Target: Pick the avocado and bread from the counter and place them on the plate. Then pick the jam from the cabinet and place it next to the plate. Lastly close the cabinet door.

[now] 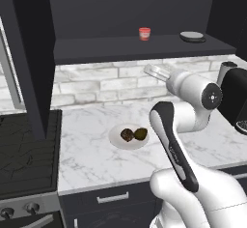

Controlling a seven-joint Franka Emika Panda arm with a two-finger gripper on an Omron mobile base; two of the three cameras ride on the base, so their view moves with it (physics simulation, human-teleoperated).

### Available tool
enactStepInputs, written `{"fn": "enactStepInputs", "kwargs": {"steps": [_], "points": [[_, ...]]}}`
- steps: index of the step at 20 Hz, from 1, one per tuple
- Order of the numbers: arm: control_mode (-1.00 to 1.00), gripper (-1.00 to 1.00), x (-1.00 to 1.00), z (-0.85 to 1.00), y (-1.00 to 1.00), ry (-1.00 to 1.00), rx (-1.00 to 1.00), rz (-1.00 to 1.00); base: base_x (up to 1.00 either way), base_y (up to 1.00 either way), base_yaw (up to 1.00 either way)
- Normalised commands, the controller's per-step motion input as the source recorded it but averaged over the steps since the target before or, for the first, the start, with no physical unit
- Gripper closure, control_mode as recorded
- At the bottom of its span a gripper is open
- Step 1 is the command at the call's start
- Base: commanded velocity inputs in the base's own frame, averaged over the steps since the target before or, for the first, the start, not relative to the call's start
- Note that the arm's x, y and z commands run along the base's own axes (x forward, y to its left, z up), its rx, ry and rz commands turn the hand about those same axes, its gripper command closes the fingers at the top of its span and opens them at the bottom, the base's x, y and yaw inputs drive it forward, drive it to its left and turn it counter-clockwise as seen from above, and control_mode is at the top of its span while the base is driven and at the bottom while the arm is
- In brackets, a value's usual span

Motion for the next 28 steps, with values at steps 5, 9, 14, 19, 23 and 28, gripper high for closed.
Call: {"fn": "enactStepInputs", "kwargs": {"steps": [5,9,14,19,23,28], "points": [[-1.0,-1.0,-0.01,0.17,0.08,0.0,-0.16,-0.09,0.0,0.0,0.0],[-1.0,-1.0,0.0,0.11,0.05,0.01,-0.09,-0.12,0.0,0.0,0.0],[-1.0,-1.0,-0.01,0.02,-0.02,-0.01,0.0,-0.01,0.0,0.0,0.0],[-1.0,-1.0,-0.01,0.31,-0.2,-0.04,0.04,-0.05,0.0,0.0,0.0],[-1.0,-1.0,-0.01,0.31,-0.2,-0.01,-0.02,-0.07,0.0,0.0,0.0],[-1.0,-1.0,0.0,0.15,-0.16,0.0,-0.1,-0.06,0.0,0.0,0.0]]}}
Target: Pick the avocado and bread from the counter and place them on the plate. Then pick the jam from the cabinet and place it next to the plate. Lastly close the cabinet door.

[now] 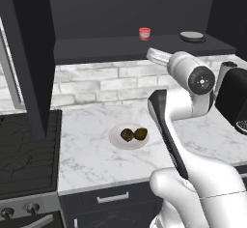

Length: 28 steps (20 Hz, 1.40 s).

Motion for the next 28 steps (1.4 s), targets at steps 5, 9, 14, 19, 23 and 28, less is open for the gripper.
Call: {"fn": "enactStepInputs", "kwargs": {"steps": [5,9,14,19,23,28], "points": [[-1.0,-1.0,0.0,0.0,0.0,-0.02,-0.06,0.0,0.0,0.0,0.0],[-1.0,-1.0,0.0,0.13,0.0,0.0,0.01,0.0,0.0,0.0,0.0],[-1.0,-1.0,0.06,0.4,0.0,0.04,0.01,0.0,0.0,0.0,0.0],[-1.0,-1.0,0.3,0.24,0.05,0.16,-0.03,0.0,0.0,0.0,0.0],[-1.0,-1.0,0.32,0.01,0.01,0.12,-0.03,0.0,0.0,0.0,0.0],[-1.0,-1.0,0.26,-0.07,0.0,0.02,-0.02,0.0,0.0,0.0,0.0]]}}
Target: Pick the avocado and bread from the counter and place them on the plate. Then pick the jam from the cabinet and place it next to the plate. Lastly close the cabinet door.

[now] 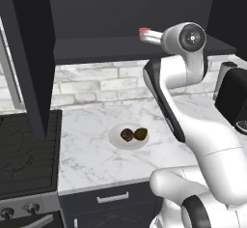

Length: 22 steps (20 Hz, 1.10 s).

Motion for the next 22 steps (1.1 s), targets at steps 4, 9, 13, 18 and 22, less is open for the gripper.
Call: {"fn": "enactStepInputs", "kwargs": {"steps": [4,9,13,18,22], "points": [[-1.0,-1.0,0.23,-0.13,-0.03,0.0,0.0,0.0,0.0,0.0,0.0],[-1.0,-1.0,0.29,-0.1,-0.08,0.0,0.0,0.02,0.0,0.0,0.0],[-1.0,-1.0,0.42,0.0,-0.08,0.0,0.0,0.03,0.0,0.0,0.0],[-1.0,-1.0,0.51,0.0,-0.03,0.0,0.0,0.03,0.0,0.0,0.0],[-1.0,-1.0,0.48,-0.05,-0.03,0.0,0.0,0.04,0.0,0.0,0.0]]}}
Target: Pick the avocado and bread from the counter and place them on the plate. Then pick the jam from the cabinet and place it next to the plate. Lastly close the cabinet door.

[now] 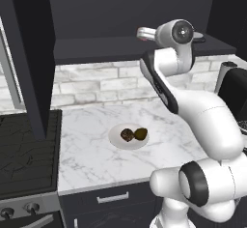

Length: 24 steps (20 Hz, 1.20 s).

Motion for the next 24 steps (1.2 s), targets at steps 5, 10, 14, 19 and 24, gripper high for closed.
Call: {"fn": "enactStepInputs", "kwargs": {"steps": [5,10,14,19,24], "points": [[-1.0,-1.0,0.45,-0.07,-0.07,0.0,0.0,0.04,0.0,0.0,0.0],[-1.0,-1.0,0.44,-0.01,-0.08,0.01,0.0,0.04,0.0,0.0,0.0],[-1.0,-1.0,0.43,0.0,-0.1,0.05,0.0,0.02,0.0,0.0,0.0],[-1.0,-1.0,0.31,0.0,-0.15,0.05,0.0,0.0,0.0,0.0,0.0],[-1.0,-1.0,0.17,0.0,-0.12,0.02,0.0,0.0,0.0,0.0,0.0]]}}
